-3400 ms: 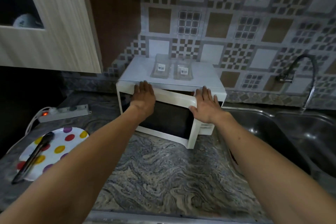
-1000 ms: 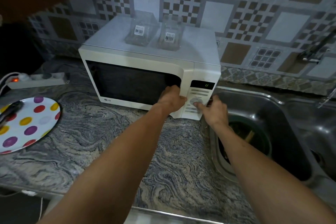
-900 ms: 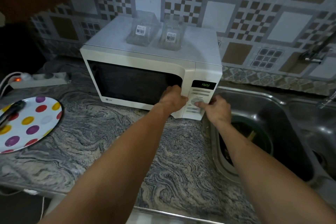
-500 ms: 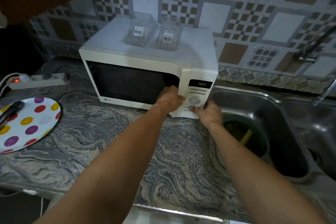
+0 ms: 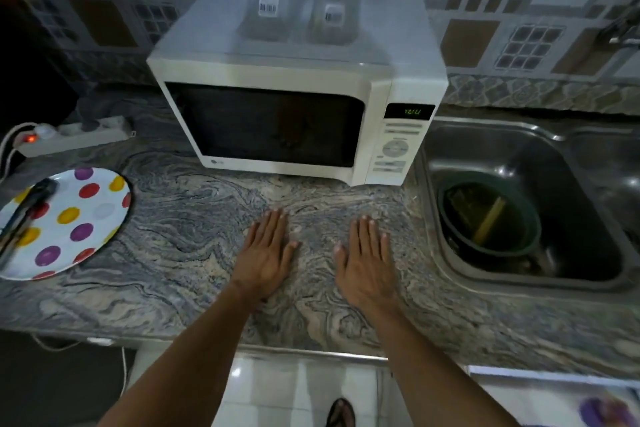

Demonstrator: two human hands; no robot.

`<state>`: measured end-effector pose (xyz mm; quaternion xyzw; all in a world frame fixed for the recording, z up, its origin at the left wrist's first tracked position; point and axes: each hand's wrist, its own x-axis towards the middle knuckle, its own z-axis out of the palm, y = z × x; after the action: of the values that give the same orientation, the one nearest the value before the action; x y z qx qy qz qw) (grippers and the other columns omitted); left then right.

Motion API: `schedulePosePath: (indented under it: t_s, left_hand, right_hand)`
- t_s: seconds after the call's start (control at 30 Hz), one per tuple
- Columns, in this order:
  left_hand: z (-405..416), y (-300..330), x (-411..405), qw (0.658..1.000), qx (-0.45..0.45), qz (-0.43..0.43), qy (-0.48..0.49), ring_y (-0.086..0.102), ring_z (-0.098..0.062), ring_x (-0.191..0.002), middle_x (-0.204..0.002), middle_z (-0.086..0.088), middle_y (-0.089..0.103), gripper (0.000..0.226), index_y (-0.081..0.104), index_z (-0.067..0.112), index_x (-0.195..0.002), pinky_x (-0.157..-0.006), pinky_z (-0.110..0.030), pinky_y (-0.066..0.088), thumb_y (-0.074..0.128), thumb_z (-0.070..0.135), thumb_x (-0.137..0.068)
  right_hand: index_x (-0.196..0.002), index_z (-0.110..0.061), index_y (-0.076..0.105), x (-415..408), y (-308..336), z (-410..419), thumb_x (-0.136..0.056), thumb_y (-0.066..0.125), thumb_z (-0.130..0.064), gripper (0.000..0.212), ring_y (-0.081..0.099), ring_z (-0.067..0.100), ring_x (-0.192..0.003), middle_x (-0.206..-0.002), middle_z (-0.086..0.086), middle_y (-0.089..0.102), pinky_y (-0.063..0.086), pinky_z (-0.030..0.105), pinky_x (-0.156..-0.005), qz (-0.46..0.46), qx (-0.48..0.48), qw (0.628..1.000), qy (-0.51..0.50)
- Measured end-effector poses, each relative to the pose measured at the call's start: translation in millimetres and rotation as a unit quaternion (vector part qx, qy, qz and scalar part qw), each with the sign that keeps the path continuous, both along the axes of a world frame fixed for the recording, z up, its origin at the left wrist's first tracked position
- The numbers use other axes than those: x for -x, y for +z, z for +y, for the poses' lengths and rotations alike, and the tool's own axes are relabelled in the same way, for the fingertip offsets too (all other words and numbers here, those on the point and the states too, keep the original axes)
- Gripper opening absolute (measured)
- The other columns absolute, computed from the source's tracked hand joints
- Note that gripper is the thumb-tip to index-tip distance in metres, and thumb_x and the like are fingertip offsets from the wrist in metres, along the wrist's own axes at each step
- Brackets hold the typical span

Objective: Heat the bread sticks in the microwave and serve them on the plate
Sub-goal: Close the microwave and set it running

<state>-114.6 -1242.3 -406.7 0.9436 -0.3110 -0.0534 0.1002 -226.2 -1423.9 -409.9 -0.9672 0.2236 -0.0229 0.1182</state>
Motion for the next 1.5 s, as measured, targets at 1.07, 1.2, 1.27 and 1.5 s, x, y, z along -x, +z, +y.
schedulePosePath:
  t_s: [1.07,1.2,1.27,1.5]
  left_hand:
    - [1,-10,0,0.999,0.005,-0.031,-0.004,-0.013,-0.015,-0.149,-0.163,-0.002,-0.007,0.069,0.001,0.014,-0.156,-0.123,-0.039,-0.005,-0.001,0.053,-0.099]
    - [2,-12,-1,0.999,0.009,-0.033,-0.006,-0.010,-0.016,-0.150,-0.164,-0.004,-0.002,0.070,0.005,0.012,-0.156,-0.123,-0.040,-0.003,0.000,0.053,-0.100]
    - [2,-12,-1,0.999,0.007,-0.032,-0.006,-0.010,-0.016,-0.150,-0.164,-0.004,-0.003,0.070,0.004,0.012,-0.156,-0.123,-0.040,-0.002,0.000,0.053,-0.100]
    - [3,-10,-1,1.000,0.003,-0.026,-0.008,-0.013,-0.016,-0.150,-0.164,-0.004,-0.006,0.070,-0.001,0.013,-0.156,-0.123,-0.040,-0.003,-0.002,0.053,-0.099]
  right_hand:
    - [-0.160,-0.018,0.011,0,-6,1,-0.102,0.015,-0.055,0.069,-0.007,0.012,-0.153,-0.167,-0.001,0.001,0.002,0.041,-0.125,-0.013,0.020,1.000,-0.019]
    - [-0.160,-0.018,0.012,-1,-7,2,-0.102,0.014,-0.055,0.070,-0.006,0.013,-0.154,-0.167,-0.001,0.002,0.003,0.041,-0.125,-0.016,0.022,0.999,-0.017]
    - [-0.160,-0.017,0.013,0,-7,2,-0.102,0.014,-0.055,0.069,-0.005,0.013,-0.154,-0.167,-0.001,0.004,0.003,0.041,-0.125,-0.017,0.025,0.999,-0.019]
    - [-0.160,-0.016,0.017,0,-8,3,-0.102,0.016,-0.054,0.069,-0.002,0.014,-0.154,-0.167,0.001,0.006,0.003,0.042,-0.125,-0.026,0.031,0.999,-0.018]
